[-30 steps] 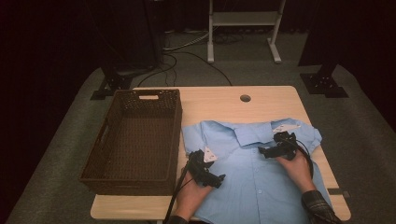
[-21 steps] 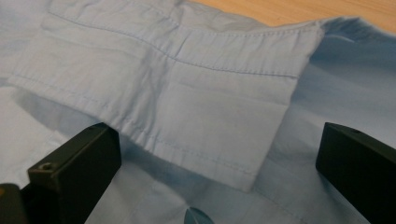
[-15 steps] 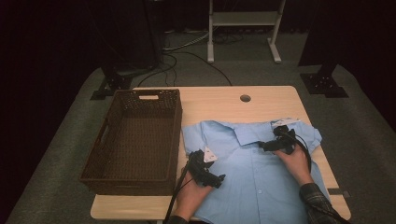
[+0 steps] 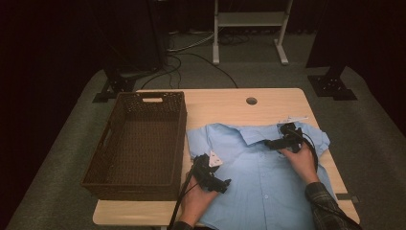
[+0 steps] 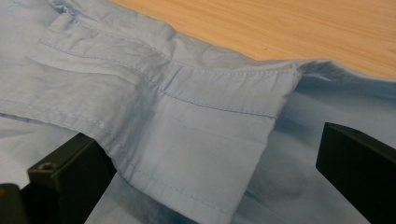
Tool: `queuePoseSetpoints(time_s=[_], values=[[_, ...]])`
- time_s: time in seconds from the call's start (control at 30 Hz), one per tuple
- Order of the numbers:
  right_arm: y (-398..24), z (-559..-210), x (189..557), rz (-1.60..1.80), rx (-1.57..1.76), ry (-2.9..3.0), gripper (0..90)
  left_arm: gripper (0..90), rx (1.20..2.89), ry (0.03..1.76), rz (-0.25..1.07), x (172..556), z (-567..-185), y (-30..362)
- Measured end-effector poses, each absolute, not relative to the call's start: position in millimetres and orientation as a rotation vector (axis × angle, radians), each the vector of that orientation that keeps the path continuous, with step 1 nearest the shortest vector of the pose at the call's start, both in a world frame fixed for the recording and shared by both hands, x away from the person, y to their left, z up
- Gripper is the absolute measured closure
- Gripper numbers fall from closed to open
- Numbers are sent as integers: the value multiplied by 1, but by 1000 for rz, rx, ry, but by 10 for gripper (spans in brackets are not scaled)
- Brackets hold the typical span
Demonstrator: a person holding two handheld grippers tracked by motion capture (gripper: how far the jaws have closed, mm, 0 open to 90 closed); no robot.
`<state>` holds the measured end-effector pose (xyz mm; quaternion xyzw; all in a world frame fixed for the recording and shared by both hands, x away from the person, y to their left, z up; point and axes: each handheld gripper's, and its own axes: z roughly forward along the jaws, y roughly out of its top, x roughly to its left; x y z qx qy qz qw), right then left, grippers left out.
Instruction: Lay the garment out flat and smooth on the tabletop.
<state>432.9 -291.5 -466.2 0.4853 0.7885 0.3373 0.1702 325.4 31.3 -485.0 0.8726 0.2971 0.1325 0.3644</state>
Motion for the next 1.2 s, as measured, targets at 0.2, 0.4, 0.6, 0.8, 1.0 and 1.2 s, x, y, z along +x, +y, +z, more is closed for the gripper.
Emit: queuePoseSetpoints(time_s=[0.2, 0.4, 0.6, 0.8, 1.0, 1.2], values=[[-292, -462, 438, 942, 1392, 2220, 0, 0, 2245, 758, 336, 325, -485, 31], [-292, -450, 444, 957, 1398, 2187, 0, 0, 2252, 744, 333, 325, -485, 31], [-288, -442, 451, 948, 1397, 2182, 0, 0, 2251, 745, 331, 324, -485, 31], [-282, -437, 459, 948, 1392, 2190, 0, 0, 2254, 743, 331, 325, -485, 31], [-274, -434, 465, 934, 1383, 2197, 0, 0, 2254, 743, 331, 325, -485, 31], [-270, -429, 474, 919, 1377, 2196, 0, 0, 2249, 744, 331, 325, -485, 31]])
